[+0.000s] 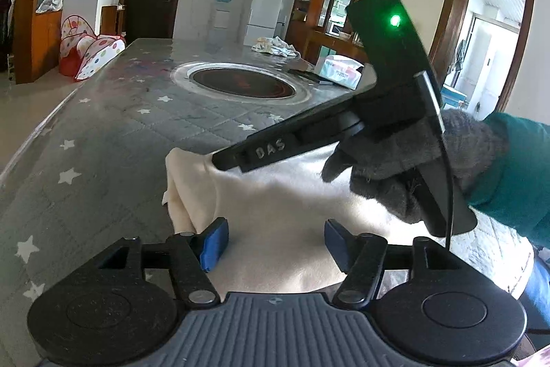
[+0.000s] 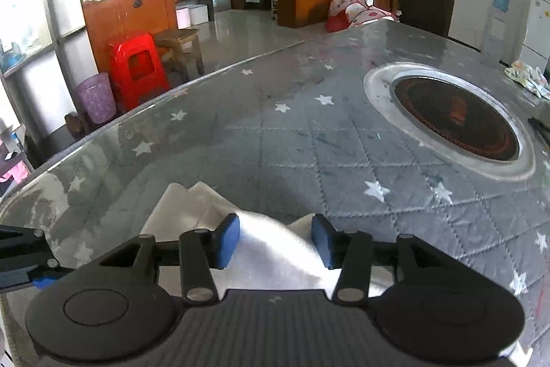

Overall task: Fold clothes
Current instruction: 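Smooth the folded sweatshirt with both open grippers, then move both open grippers to the side edge of the folded sweatshirt, then grasp the sweatshirt edge with the left gripper while the right gripper grasps beside it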

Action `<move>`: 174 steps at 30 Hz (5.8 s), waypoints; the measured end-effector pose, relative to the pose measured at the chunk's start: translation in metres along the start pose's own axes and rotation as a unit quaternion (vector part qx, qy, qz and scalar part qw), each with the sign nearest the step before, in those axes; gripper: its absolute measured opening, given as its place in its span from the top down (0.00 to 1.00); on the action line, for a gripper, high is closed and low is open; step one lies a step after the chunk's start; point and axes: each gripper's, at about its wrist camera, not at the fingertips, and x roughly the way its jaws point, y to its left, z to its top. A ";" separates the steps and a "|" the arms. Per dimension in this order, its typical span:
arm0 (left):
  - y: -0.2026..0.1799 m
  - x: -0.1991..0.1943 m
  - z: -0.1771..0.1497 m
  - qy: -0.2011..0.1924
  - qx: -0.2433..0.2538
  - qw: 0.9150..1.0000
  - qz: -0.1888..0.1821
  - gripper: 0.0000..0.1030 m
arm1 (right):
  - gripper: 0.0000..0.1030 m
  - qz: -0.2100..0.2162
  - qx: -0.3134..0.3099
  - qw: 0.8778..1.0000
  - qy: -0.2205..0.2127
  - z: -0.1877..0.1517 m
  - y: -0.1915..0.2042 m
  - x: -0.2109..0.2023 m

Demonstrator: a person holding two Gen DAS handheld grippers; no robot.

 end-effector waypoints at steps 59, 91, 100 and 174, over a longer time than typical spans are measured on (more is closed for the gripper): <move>-0.014 0.020 0.008 0.013 0.014 1.000 0.017 0.35 | 0.55 -0.056 0.056 0.996 -0.036 -0.056 -0.071 -0.086; 0.025 -0.006 0.031 0.004 -0.079 0.994 0.079 0.10 | 0.53 0.018 -0.117 0.993 -0.024 -0.087 0.041 -0.111; 0.017 -0.011 0.031 -0.001 -0.069 0.993 0.098 0.00 | 0.46 0.029 -0.115 0.993 -0.016 -0.105 0.060 -0.112; 0.080 0.028 -0.005 0.071 -0.436 0.895 -0.070 0.81 | 0.71 0.051 -0.028 0.995 -0.086 -0.081 0.026 -0.122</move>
